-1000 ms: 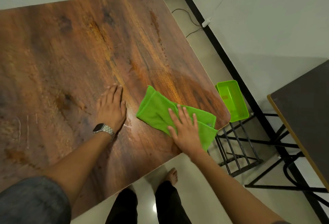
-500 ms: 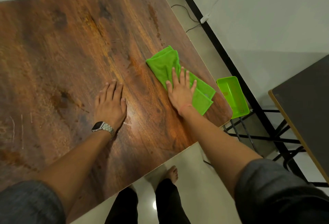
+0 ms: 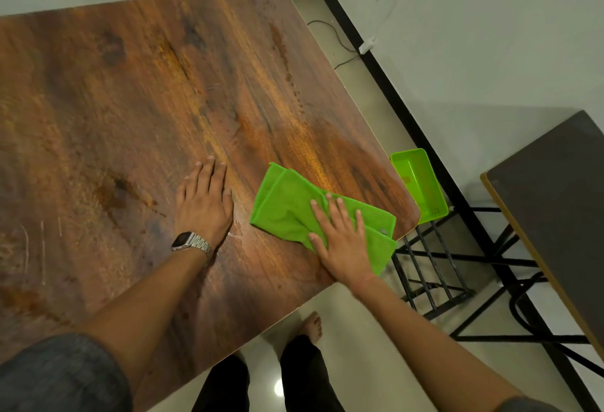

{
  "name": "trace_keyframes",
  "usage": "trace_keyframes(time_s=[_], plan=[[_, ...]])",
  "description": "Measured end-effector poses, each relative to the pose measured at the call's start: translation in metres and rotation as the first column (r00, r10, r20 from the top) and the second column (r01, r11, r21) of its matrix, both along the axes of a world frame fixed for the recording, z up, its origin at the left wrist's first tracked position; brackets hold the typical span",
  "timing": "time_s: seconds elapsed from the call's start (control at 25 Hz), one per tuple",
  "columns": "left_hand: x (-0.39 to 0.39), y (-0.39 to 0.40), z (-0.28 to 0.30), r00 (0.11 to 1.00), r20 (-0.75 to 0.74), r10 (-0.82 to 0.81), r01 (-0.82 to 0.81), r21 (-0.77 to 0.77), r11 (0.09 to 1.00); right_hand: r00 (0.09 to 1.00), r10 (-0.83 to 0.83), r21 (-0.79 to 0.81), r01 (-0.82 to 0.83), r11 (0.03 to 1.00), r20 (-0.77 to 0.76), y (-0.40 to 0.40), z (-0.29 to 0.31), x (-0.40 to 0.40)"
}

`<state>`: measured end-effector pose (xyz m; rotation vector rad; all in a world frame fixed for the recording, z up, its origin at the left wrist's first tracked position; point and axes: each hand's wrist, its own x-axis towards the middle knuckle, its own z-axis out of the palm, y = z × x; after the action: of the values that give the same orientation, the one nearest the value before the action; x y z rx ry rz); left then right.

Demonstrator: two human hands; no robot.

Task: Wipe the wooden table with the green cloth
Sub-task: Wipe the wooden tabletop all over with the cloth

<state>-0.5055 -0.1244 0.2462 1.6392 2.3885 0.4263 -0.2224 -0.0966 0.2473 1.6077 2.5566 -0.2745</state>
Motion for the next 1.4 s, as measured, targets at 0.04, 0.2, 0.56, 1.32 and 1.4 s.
trace_keyframes(time_s=[0.04,0.2,0.56,1.32,1.4], plan=[[0.000,0.000,0.000,1.000,0.003,-0.004,0.004,-0.007,1.000,0.998,-0.068,0.002,0.068,0.998,0.014,0.009,0.002,0.016],[-0.001,-0.001,-0.002,1.000,0.000,-0.013,0.013,-0.033,0.999,0.931,-0.363,-0.012,0.364,0.932,0.020,0.065,0.007,0.045],[-0.002,0.000,-0.009,1.000,-0.006,-0.006,0.006,-0.013,1.000,0.954,-0.289,-0.036,0.287,0.957,-0.079,0.121,-0.003,-0.115],[-0.015,0.037,0.000,1.000,0.008,-0.015,0.015,-0.058,0.998,0.895,-0.445,0.019,0.446,0.895,-0.036,0.129,-0.001,-0.010],[-0.019,0.053,0.001,1.000,0.019,-0.009,0.010,-0.047,0.999,0.906,-0.421,0.020,0.422,0.906,-0.038,0.166,-0.002,-0.031]])
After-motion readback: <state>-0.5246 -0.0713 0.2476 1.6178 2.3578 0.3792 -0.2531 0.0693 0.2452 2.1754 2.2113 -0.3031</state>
